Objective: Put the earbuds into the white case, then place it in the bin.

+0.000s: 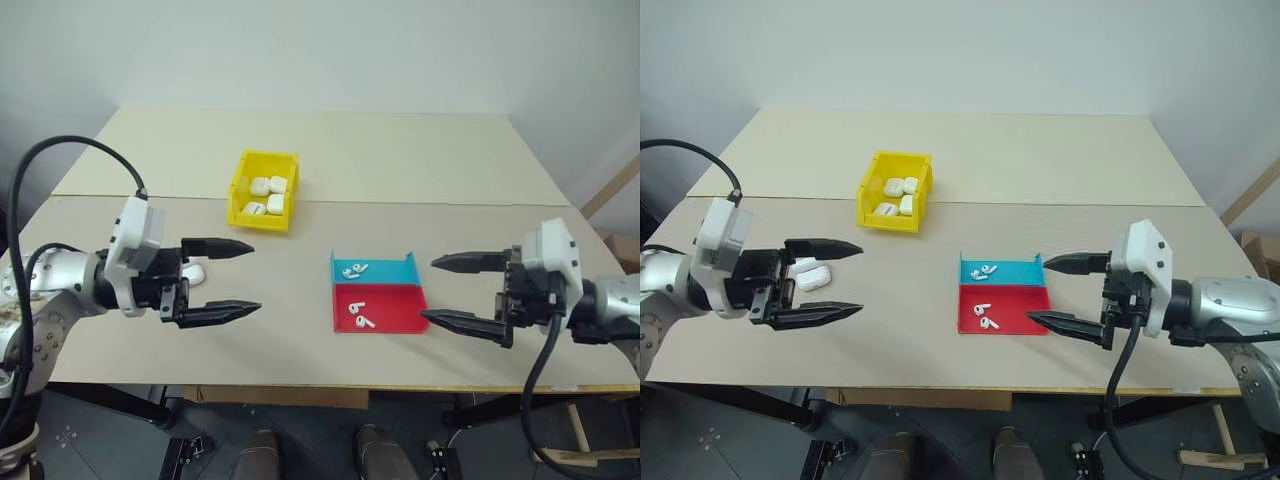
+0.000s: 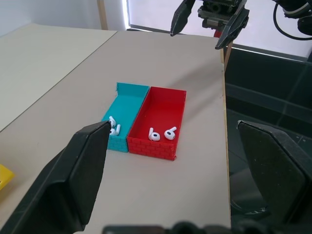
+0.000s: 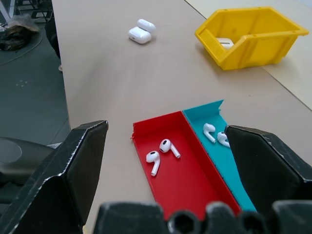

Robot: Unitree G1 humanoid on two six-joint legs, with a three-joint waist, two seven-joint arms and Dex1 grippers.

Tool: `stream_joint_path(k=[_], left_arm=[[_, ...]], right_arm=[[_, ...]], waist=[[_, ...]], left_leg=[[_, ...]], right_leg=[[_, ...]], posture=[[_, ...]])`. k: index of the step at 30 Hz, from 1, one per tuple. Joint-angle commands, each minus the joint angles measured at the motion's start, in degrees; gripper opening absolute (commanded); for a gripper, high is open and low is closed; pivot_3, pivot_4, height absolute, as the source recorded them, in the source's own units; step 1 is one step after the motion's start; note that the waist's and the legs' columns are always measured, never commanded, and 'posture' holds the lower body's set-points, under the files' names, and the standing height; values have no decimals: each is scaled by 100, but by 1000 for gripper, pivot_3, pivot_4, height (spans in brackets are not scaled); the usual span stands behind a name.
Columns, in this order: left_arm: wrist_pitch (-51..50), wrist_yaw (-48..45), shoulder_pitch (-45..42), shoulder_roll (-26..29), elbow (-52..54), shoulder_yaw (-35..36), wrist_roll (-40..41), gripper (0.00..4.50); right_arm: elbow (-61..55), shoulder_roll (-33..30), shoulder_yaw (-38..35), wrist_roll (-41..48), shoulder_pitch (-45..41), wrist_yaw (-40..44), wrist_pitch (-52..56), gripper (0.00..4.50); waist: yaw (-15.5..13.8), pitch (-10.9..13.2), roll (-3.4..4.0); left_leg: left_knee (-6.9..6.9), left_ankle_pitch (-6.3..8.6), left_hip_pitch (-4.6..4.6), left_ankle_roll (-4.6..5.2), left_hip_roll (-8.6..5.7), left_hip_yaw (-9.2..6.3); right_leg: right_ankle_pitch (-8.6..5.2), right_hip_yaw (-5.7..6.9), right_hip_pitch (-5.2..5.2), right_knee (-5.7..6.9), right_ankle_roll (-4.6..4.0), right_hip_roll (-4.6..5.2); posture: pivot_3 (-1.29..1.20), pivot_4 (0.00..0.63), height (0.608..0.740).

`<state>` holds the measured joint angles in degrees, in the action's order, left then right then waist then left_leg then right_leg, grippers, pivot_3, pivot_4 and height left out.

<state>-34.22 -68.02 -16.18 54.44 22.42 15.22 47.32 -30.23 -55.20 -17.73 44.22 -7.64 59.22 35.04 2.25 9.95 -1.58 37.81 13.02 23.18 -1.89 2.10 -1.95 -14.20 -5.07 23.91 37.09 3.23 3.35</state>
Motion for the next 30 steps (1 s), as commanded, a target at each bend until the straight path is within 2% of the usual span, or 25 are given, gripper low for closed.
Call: stream_joint_path(k=[1,7,12,13,18,22,24,27,30], left_arm=[[-50,220,-92,54,75,111,-21,4500],[-291,297,81,256,120,306,5,4500],[-1043,1342,-145,532,19,391,-180,4500],[-1125,1663,-246,417,37,415,-180,4500],[-2563,3071,-1309,407,-116,-326,-502,4500],[-5470,3959,-3384,318,-1459,-1980,-1232,4500],[-5826,4179,-3962,294,-2276,-2608,-1309,4500],[-5828,4407,-4659,132,-3482,-3208,-1109,4500],[-5828,5082,-5278,-275,-4679,-3366,-987,4500]], right_arm=[[-236,1,-304,203,84,-55,13,4470],[-197,-18,-257,241,44,-125,-4,4470],[-218,-12,-155,340,-68,-365,166,4470],[-214,-12,-150,397,-101,-364,191,4470],[-269,-30,-111,456,-131,-481,354,4470],[-382,62,-84,435,-69,-703,370,4470],[-430,105,-57,429,-46,-770,362,4470],[-443,134,-50,393,-3,-800,330,4470],[-443,89,-91,456,-37,-796,369,4470]], waist=[[-1,0,0],[11,0,0],[10,1,-1],[6,0,-1],[-44,-1,-5],[-100,-2,-15],[-86,-3,-15],[-34,-3,-15],[-42,-2,-16]], left_leg=[[0,0,0,0,0,0],[0,0,-3,0,1,0],[0,0,-1,0,2,-1],[0,0,-1,0,1,-1],[2,0,-1,0,-2,-5],[6,0,3,0,-8,-14],[6,0,0,0,-13,-15],[3,0,3,1,-12,-15],[3,0,20,1,-13,-17]], right_leg=[[0,0,0,0,0,0],[0,0,-1,1,0,-1],[0,0,1,2,0,-1],[0,0,1,1,0,-1],[0,3,-5,0,2,1],[1,6,-3,1,6,0],[0,4,-8,4,7,-1],[-3,1,4,6,6,-1],[-3,3,20,9,4,-1]], posture=[[0,150,740],[0,150,740],[0,150,740],[0,150,740],[0,150,740],[0,150,740],[0,150,740],[0,150,740],[0,150,740]])
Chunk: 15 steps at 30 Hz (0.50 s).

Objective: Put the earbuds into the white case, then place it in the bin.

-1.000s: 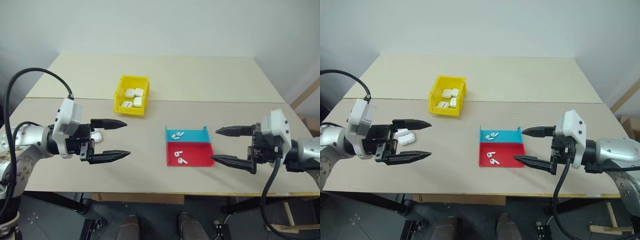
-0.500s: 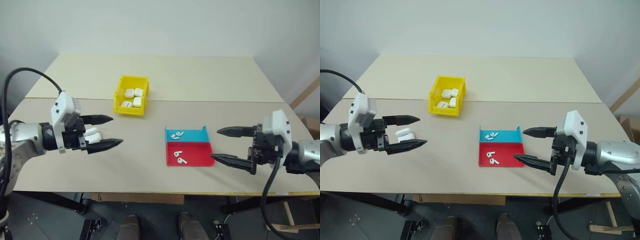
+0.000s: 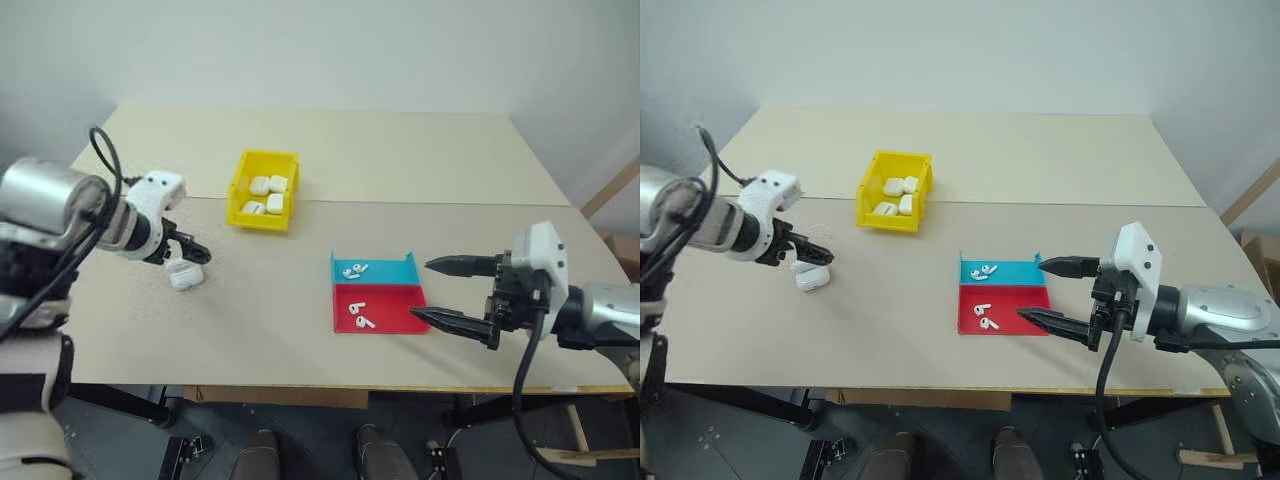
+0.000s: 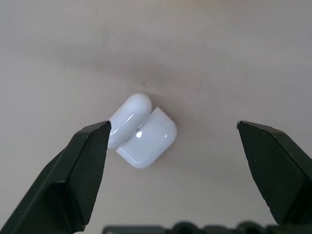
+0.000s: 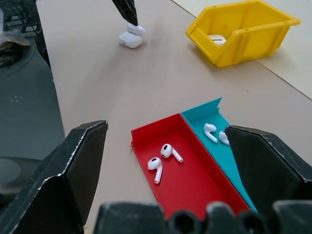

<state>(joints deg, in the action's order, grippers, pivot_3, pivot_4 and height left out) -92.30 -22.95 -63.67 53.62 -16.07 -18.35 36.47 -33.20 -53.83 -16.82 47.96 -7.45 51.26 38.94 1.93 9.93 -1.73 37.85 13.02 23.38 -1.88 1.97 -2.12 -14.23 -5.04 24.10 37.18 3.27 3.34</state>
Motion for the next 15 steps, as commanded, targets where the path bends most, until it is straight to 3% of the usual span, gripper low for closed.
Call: stream_joint_path(k=[1,8,15], left_arm=[[-20,917,-772,-390,-1436,50,158,4500],[-20,2887,-2192,-1371,-4698,771,-117,4500],[-20,3920,-2892,-1494,-6041,1819,-764,4500]], right_arm=[[-137,-75,-202,96,-62,29,-22,4470],[12,-158,-171,36,-188,168,-60,4470],[88,-214,-177,-8,-240,302,-105,4470]], waist=[[-19,1,-2],[-52,1,-4],[-50,3,-6]], left_leg=[[1,0,0,0,-1,0],[2,0,-1,0,-6,0],[1,0,1,-1,-9,-1]], right_leg=[[0,0,-1,0,0,2],[0,0,-4,-2,1,4],[1,1,-1,-1,1,5]], posture=[[0,150,740],[0,150,740],[0,150,740]])
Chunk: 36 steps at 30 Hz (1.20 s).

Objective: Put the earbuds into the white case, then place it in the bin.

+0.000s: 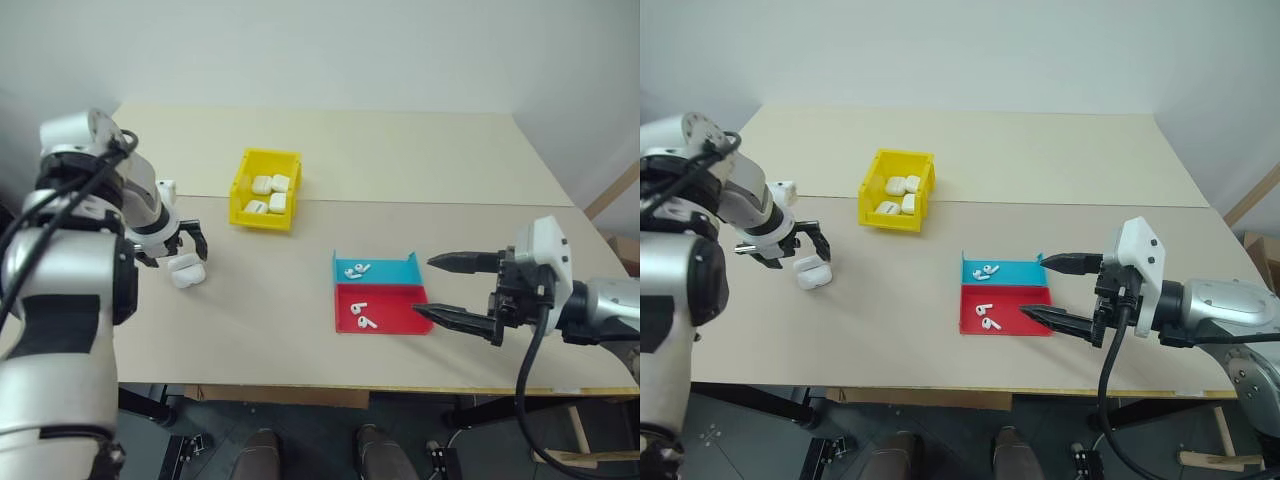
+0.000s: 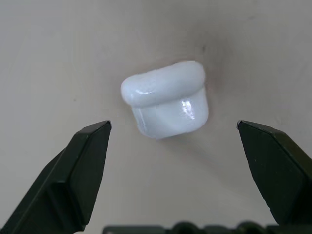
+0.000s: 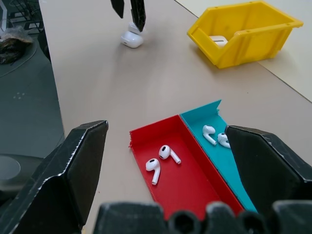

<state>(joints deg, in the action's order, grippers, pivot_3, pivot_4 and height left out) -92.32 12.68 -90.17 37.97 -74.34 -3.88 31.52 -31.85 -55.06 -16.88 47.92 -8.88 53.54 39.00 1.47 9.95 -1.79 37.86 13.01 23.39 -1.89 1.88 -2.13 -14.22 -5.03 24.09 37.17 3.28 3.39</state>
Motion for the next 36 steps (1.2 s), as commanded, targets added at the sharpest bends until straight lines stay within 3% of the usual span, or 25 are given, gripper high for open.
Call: stream_joint_path(k=[1,14,28,36], left_arm=[[-18,483,-204,79,-217,545,-359,4500],[511,2020,737,-547,711,2985,-893,4500],[-18,2503,1338,-1437,2449,4592,-2001,4500],[-18,2436,1440,-1672,2786,4938,-2526,4500]], right_arm=[[-41,-88,-165,-10,-103,88,-116,4470],[-53,-31,-220,-14,-206,99,-118,4470],[-49,-43,-311,-22,-206,116,-144,4470],[-74,-12,-290,-26,-167,125,-159,4470]], waist=[[-9,0,0],[-62,-2,-4],[-57,-3,-6],[-62,-4,-6]], left_leg=[[0,0,-2,0,0,0],[0,-2,-2,-5,-2,1],[0,-2,-3,-6,-3,1],[0,-2,-3,-7,-3,0]], right_leg=[[0,0,-3,1,0,2],[5,1,-2,4,2,9],[6,0,-2,8,1,9],[7,0,-2,8,1,9]], posture=[[0,150,740],[0,150,740],[0,150,740],[0,150,740]])
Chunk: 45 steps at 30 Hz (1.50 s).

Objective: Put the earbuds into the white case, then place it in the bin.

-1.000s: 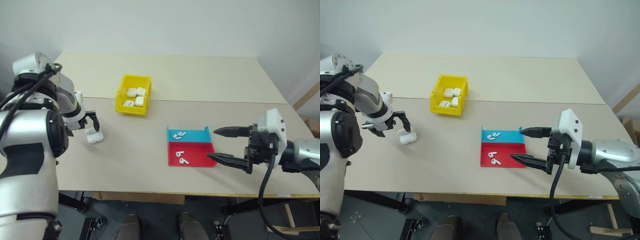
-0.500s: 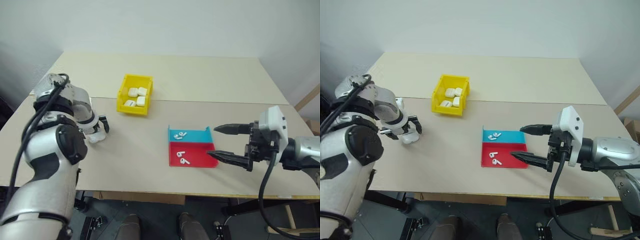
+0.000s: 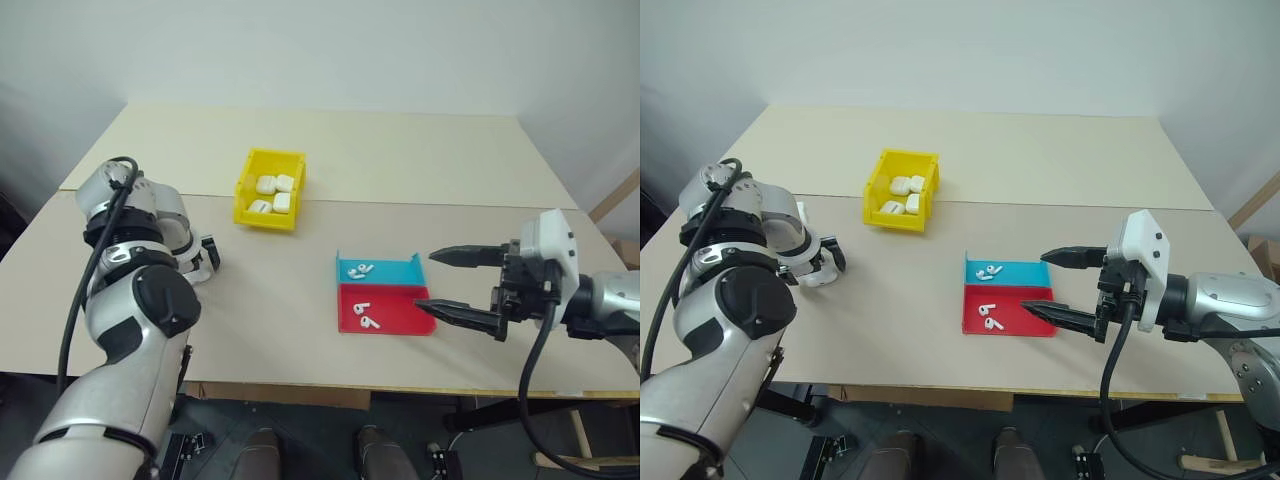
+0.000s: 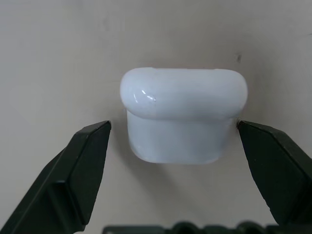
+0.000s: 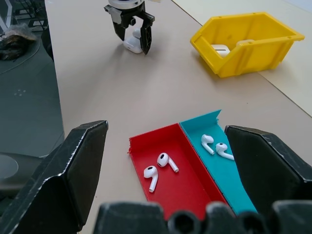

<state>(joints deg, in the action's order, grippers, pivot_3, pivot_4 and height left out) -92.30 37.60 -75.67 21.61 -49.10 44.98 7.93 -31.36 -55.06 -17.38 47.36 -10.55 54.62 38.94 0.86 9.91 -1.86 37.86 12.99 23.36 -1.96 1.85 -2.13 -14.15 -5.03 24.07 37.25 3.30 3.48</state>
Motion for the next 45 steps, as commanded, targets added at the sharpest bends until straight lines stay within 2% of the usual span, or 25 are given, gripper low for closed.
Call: stream_joint_path(k=[1,2,4,8,9,13,14,17,19,23,25,26,29,36,41,45], left_arm=[[-20,-85,-3,-65,300,65,-215,4500],[-20,-111,0,-88,331,80,-261,4500],[-20,-175,26,-150,403,106,-332,4109],[-20,-255,28,-232,513,130,-487,2893],[-20,-268,18,-240,525,156,-524,2761],[-20,-626,187,-262,1121,-307,-461,2762],[-20,-842,341,-257,1486,-683,-352,2762],[-20,-1920,1241,-16,3516,-2155,398,2762],[128,-2640,1821,238,4766,-2605,804,2762],[1019,-4021,2787,855,6284,-3013,1411,2762],[1714,-4419,3134,955,6654,-3044,1475,2762],[2206,-4915,3347,880,6814,-2760,1781,2762],[3214,-6318,3836,873,7038,-2303,2587,2762],[4983,-9250,4353,1197,6414,-2884,3212,2762],[5657,-11482,4271,1446,5715,-3473,3545,2762],[6144,-12304,4183,1454,5419,-3780,3478,2762]], right_arm=[[-126,-11,-243,31,4,21,-156,4470],[-132,-12,-248,34,11,22,-157,4470],[-141,-14,-257,41,17,11,-149,4500],[-149,-9,-275,58,28,7,-147,4500],[-154,-9,-284,61,35,3,-144,4500],[-154,25,-319,65,102,-54,-121,4500],[-152,36,-333,61,129,-57,-125,4500],[-139,104,-354,73,200,-92,-126,4500],[-105,160,-352,81,212,-107,-144,4500],[-3,285,-282,65,145,-96,-197,4500],[49,338,-264,84,118,-73,-200,4500],[69,357,-242,77,93,-69,-208,4500],[106,387,-202,88,-6,-37,-212,4500],[174,271,-14,183,-376,189,-64,4500],[322,103,338,203,-902,270,195,4500],[329,-165,691,169,-1309,328,546,4500]], waist=[[0,0,0],[0,0,0],[0,0,0],[4,0,0],[5,0,0],[7,0,0],[4,0,0],[21,-1,0],[35,-1,1],[24,-2,3],[19,-3,4],[13,-4,3],[10,-4,4],[7,-5,4],[19,-5,5],[23,-5,6]], left_leg=[[0,0,0,0,0,0],[0,0,0,0,0,0],[0,0,0,0,0,0],[0,0,-1,0,0,0],[0,0,-2,0,0,0],[0,0,-2,0,0,0],[0,0,-1,-1,0,0],[-1,-1,0,-4,2,0],[-3,-3,0,-14,5,2],[-2,-7,-11,-21,4,3],[-2,-7,-22,-21,4,8],[-1,-7,-24,-21,5,9],[0,-8,-26,-20,6,9],[0,-3,-20,-12,8,10],[0,-2,-25,-9,11,12],[0,1,-21,-3,13,12]], right_leg=[[0,0,0,0,0,0],[0,0,0,0,0,0],[0,0,0,0,0,0],[0,0,0,2,0,0],[0,0,0,2,0,0],[0,-1,-1,4,0,0],[0,-1,1,3,0,0],[0,-2,3,9,0,0],[0,-7,8,43,-1,-1],[0,-9,3,25,-1,-1],[-1,-13,-3,26,-2,-2],[-1,-13,-6,26,-2,-2],[-1,-11,-13,20,-3,-3],[-1,-8,-20,-5,-3,-5],[-1,-6,-26,-7,-4,-7],[-2,-5,-22,-12,-4,-8]], posture=[[0,150,740],[0,150,740],[0,150,740],[0,150,740],[0,150,740],[0,150,740],[0,150,740],[0,150,740],[0,150,740],[0,150,740],[0,150,740],[0,150,740],[0,150,740],[0,150,740],[0,150,740],[0,150,740]])
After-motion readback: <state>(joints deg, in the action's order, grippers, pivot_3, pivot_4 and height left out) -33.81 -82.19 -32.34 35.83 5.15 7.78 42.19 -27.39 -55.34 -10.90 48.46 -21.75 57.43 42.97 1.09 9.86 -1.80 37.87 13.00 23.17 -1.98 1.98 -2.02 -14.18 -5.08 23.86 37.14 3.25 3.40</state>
